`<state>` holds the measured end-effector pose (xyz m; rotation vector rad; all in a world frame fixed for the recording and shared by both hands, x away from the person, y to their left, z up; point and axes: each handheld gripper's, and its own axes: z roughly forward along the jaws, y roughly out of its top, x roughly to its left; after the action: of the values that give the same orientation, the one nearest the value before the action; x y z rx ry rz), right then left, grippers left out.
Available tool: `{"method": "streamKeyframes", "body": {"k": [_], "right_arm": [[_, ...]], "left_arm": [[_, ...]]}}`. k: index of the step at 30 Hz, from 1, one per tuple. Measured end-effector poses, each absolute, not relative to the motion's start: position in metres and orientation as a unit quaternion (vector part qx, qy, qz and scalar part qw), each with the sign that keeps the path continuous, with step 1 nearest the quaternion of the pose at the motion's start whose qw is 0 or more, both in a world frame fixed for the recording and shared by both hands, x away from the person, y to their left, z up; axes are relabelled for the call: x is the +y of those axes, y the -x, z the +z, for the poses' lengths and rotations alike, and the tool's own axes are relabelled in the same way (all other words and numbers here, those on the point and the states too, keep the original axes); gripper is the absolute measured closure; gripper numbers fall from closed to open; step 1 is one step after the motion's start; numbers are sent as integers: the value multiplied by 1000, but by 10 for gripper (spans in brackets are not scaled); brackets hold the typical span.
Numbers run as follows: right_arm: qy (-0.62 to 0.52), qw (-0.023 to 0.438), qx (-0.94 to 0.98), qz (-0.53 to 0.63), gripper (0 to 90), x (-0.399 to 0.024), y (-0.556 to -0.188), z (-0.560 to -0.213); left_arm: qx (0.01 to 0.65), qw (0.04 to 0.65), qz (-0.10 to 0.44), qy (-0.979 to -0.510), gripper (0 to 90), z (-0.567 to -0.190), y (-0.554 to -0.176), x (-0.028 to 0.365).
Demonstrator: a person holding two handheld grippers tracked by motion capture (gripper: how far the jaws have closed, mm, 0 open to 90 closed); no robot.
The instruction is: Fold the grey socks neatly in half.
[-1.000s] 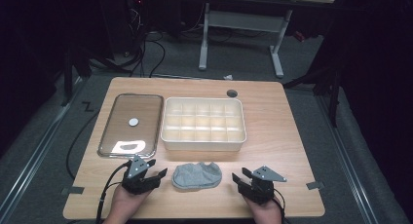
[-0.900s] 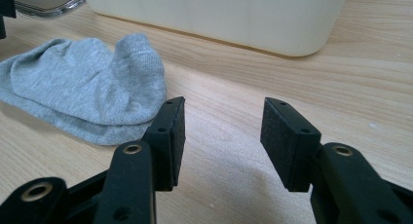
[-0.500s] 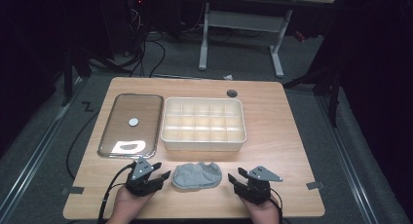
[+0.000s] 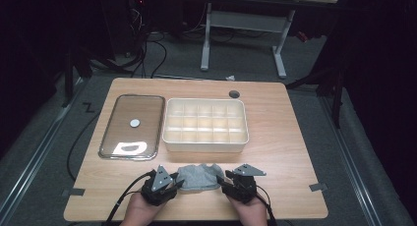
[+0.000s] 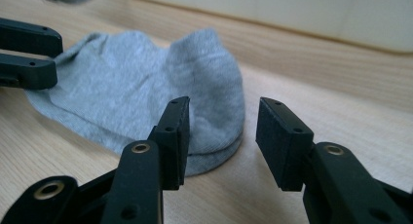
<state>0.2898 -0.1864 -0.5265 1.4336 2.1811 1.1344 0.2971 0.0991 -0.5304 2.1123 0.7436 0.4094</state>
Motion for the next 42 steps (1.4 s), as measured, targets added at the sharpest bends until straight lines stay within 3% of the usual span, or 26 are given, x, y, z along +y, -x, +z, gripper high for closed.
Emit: {"method": "streamKeyframes", "body": {"k": [8, 16, 19, 21, 22, 27, 30, 42], "right_arm": [[-497, 143, 766, 383, 577, -183, -290, -530], [-478, 144, 776, 384, 751, -176, -285, -532], [-471, 142, 781, 386, 797, -175, -285, -532], [-471, 141, 781, 385, 801, -175, -285, -532], [-471, 140, 781, 386, 802, -175, -285, -532], [-471, 140, 781, 386, 806, -175, -285, -532], [-473, 136, 780, 388, 808, -176, -285, -532], [-469, 134, 738, 467, 855, -196, -271, -513]], "left_arm": [[291, 400, 169, -853, 648, -532, -295, 100], [290, 398, 167, -854, 642, -531, -294, 102], [301, 425, 171, -836, 600, -522, -293, 103], [308, 451, 165, -821, 627, -513, -296, 98], [307, 456, 154, -821, 690, -506, -300, 87], [315, 430, 134, -835, 803, -506, -313, 54], [327, 387, 122, -854, 812, -522, -324, 36], [308, 383, 159, -857, 830, -529, -315, 7]]}}
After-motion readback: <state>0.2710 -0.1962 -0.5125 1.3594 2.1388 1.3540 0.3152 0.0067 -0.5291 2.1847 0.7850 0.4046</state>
